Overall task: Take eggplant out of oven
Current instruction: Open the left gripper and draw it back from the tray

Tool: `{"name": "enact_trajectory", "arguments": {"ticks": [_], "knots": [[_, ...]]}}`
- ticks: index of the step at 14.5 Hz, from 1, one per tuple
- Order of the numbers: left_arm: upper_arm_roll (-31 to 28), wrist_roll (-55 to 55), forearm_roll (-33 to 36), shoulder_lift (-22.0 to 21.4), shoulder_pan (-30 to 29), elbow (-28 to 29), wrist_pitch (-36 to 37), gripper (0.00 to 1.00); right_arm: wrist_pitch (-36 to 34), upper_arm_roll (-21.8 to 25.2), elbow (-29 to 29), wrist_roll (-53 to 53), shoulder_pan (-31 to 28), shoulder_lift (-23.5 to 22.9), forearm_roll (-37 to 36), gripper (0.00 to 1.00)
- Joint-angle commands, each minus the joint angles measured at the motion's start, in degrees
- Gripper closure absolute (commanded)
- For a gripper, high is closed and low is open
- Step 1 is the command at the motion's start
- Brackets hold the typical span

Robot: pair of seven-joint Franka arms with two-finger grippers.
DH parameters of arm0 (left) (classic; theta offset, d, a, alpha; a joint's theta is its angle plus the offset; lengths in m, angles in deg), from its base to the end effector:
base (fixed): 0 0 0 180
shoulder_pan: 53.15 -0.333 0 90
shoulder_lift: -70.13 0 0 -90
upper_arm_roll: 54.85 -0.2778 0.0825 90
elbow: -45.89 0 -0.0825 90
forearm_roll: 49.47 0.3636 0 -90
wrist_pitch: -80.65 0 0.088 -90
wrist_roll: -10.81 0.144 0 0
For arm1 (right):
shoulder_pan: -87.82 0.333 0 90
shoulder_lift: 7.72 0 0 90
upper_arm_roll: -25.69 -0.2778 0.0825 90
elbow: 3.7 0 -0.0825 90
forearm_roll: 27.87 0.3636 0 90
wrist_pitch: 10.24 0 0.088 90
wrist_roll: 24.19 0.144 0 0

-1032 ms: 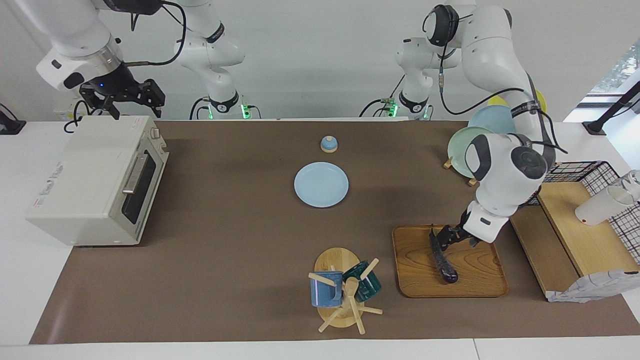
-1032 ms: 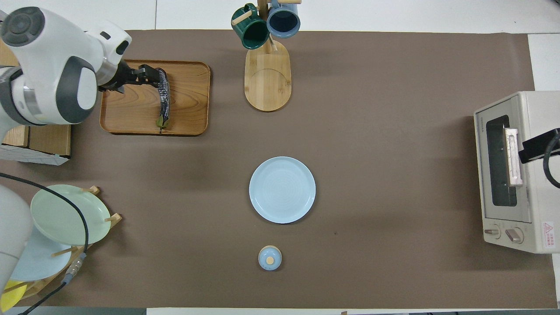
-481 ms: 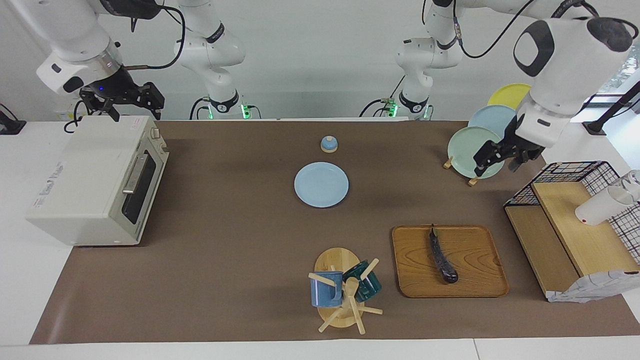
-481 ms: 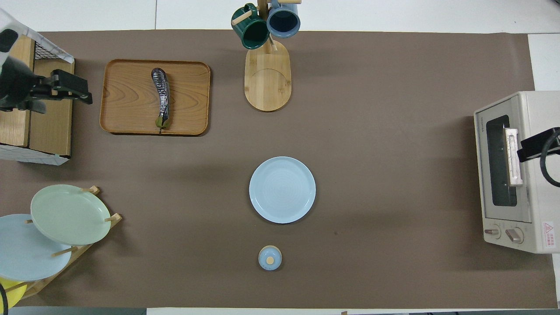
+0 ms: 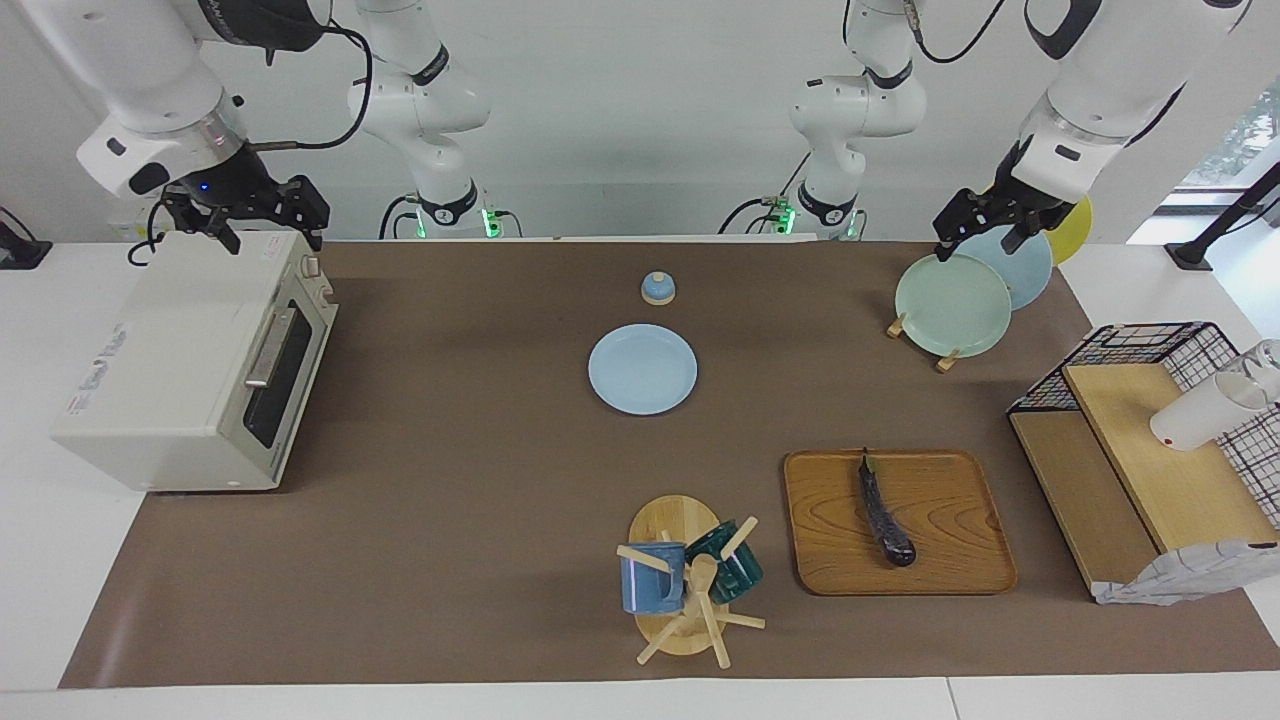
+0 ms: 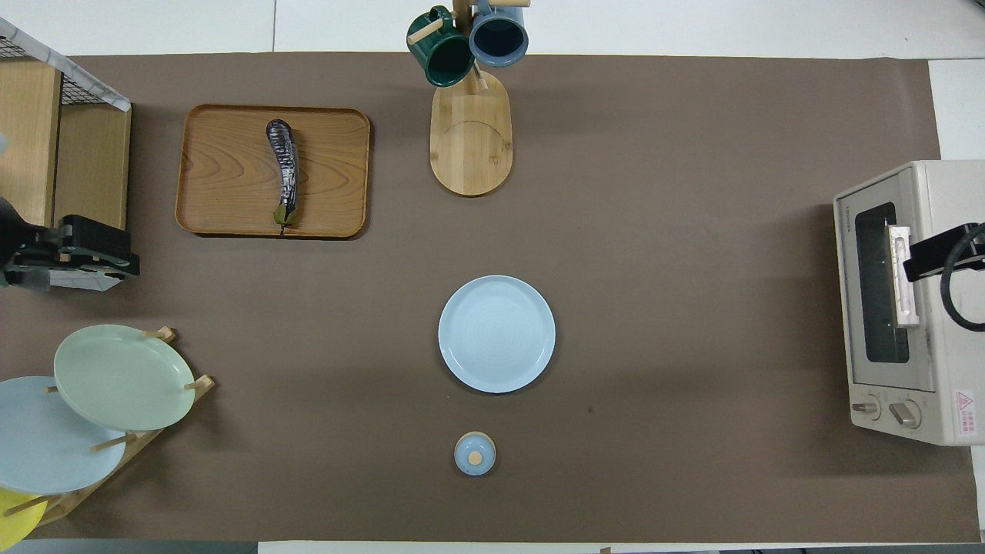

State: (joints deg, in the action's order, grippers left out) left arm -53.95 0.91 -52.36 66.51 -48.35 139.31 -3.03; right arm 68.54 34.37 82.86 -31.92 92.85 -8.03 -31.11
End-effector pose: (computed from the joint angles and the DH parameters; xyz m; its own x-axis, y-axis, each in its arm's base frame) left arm 0.4970 -0.0575 0.5468 0.9912 0.0683 -0.1134 0.0721 -0.9969 0.0304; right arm 0.5078 -0.0412 0.5579 0.9873 0.0605 -0.1468 0.0668 -0.9971 0.0379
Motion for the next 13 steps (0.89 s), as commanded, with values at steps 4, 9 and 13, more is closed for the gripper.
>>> {"name": "enact_trajectory", "arguments": {"ticks": [4, 9, 13], "knots": [[1.63, 1.73, 0.96, -2.89, -2.41, 4.32, -4.39, 0.0, 1.03, -0.07, 2.03, 0.79, -0.11, 1.54, 0.78, 0.0], [2.52, 1.65, 0.96, -1.66, -2.34, 2.72, -3.15, 0.0, 1.03, 0.02, 2.03, 0.79, -0.11, 1.54, 0.78, 0.0], [2.35, 1.65, 1.04, -1.66, -1.9, 2.72, -3.07, 0.0, 1.03, 0.02, 2.03, 0.79, -0.11, 1.54, 0.78, 0.0]]}}
